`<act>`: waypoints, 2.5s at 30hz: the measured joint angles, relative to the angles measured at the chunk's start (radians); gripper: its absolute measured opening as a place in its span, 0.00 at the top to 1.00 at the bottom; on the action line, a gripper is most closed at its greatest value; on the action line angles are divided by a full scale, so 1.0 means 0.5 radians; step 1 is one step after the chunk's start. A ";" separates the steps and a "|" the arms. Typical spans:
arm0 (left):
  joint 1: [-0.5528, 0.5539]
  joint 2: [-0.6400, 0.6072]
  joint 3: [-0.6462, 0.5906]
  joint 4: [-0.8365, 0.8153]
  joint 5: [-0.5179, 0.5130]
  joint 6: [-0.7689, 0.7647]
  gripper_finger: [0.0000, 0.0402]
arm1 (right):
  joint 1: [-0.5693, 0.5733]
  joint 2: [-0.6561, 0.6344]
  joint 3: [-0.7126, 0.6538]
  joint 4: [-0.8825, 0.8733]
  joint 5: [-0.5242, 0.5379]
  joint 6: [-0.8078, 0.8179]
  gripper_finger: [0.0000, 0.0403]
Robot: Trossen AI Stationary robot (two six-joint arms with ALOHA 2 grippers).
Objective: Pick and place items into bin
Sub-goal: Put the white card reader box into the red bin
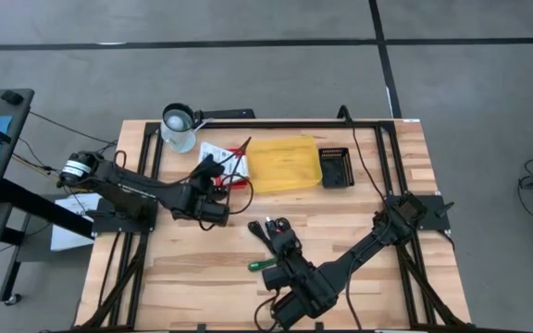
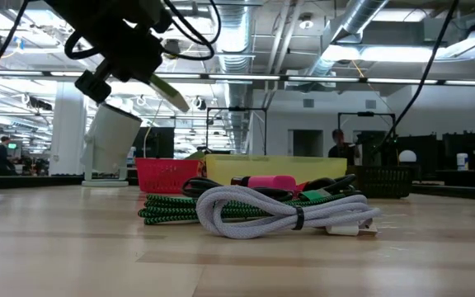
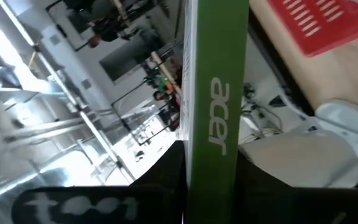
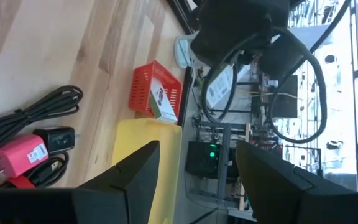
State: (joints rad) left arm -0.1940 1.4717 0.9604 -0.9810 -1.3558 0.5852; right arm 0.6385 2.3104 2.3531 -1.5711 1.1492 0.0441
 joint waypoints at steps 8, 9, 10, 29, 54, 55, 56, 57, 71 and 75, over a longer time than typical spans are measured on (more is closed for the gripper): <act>0.078 0.007 0.000 -0.089 0.057 0.168 0.91 | -0.054 0.000 0.000 0.001 0.000 -0.048 0.49; 0.090 0.007 0.000 -0.098 0.045 0.202 0.91 | -0.061 0.000 0.000 0.000 0.000 -0.052 0.50; 0.100 0.007 0.000 -0.101 0.028 0.241 0.91 | -0.067 0.000 0.000 0.000 -0.001 -0.053 0.50; 0.188 0.463 -0.001 -0.010 0.015 0.583 0.91 | -0.104 0.000 0.000 0.000 -0.068 -0.052 0.52; 0.192 0.496 -0.001 -0.047 0.063 0.514 0.84 | -0.103 0.000 0.000 0.000 -0.069 -0.050 0.52; 0.192 0.496 -0.001 -0.047 0.070 0.514 0.84 | -0.103 0.000 0.000 0.000 -0.069 -0.046 0.52; 0.192 0.496 -0.001 -0.047 0.079 0.513 0.84 | -0.103 0.000 0.000 0.001 -0.069 -0.035 0.52; 0.192 0.496 -0.001 -0.046 0.085 0.513 0.84 | -0.103 0.000 0.000 0.000 -0.069 -0.029 0.52; 0.192 0.496 -0.001 -0.046 0.083 0.515 0.84 | -0.099 0.000 0.000 0.000 -0.104 0.018 0.52; 0.192 0.496 -0.001 -0.046 0.085 0.515 0.84 | -0.100 0.000 0.000 0.000 -0.104 0.018 0.52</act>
State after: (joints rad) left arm -0.0982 1.7199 0.9600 -1.0039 -1.3132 0.8425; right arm 0.5884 2.3104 2.3531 -1.5711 1.0973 0.0532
